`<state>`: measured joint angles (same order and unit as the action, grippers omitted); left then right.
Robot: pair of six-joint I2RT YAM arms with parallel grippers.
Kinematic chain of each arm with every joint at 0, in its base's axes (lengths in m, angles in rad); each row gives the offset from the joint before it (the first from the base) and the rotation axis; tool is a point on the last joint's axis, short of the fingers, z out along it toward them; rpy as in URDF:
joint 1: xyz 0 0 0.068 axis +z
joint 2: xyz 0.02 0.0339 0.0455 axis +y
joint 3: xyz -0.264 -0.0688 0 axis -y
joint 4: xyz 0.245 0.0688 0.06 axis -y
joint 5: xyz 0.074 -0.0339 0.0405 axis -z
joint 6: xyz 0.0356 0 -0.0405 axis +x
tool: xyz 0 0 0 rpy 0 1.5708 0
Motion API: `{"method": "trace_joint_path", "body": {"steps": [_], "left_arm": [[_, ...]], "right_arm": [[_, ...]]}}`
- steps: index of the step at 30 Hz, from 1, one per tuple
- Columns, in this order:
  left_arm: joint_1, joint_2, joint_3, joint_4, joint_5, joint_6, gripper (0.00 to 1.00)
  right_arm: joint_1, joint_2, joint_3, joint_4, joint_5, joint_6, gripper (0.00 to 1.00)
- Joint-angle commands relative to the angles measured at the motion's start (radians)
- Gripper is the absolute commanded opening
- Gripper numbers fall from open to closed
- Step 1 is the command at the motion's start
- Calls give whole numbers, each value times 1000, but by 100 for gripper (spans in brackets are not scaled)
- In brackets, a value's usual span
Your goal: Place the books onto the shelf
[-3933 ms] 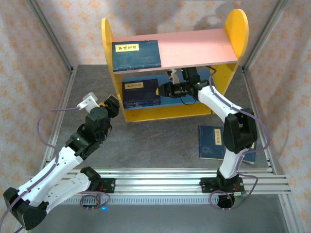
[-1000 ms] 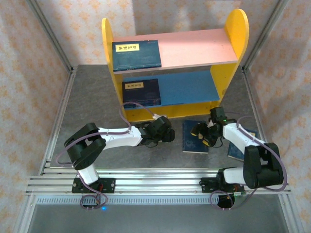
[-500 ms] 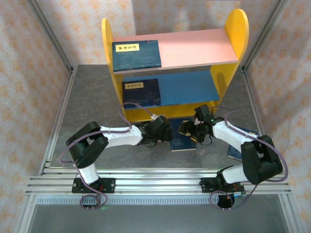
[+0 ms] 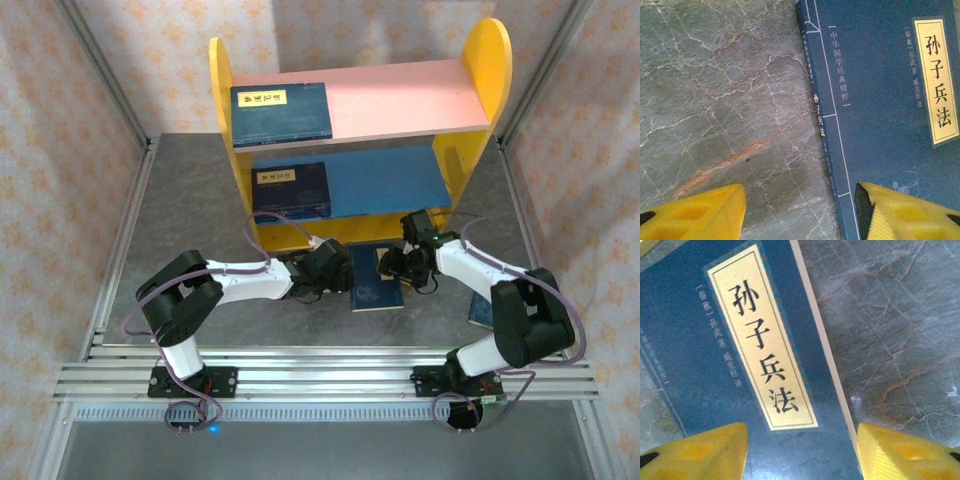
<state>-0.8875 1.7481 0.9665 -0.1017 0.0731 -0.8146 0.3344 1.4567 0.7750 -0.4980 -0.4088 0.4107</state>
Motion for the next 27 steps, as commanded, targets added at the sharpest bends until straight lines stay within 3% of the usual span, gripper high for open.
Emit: {"method": "trace_joint_path", "body": {"steps": [1,19,27], "left_arm": [[15,20,-3,8,26,-20,60],[22,66,5,31,70,-43,59],[22,76,-9,66,90,-59,59]], "right_arm": [[-4,28,35,-11,35,-40,56],[76,34,-44,105,-56,-31,45],[170,67,-64,197,-92,23,41]]}}
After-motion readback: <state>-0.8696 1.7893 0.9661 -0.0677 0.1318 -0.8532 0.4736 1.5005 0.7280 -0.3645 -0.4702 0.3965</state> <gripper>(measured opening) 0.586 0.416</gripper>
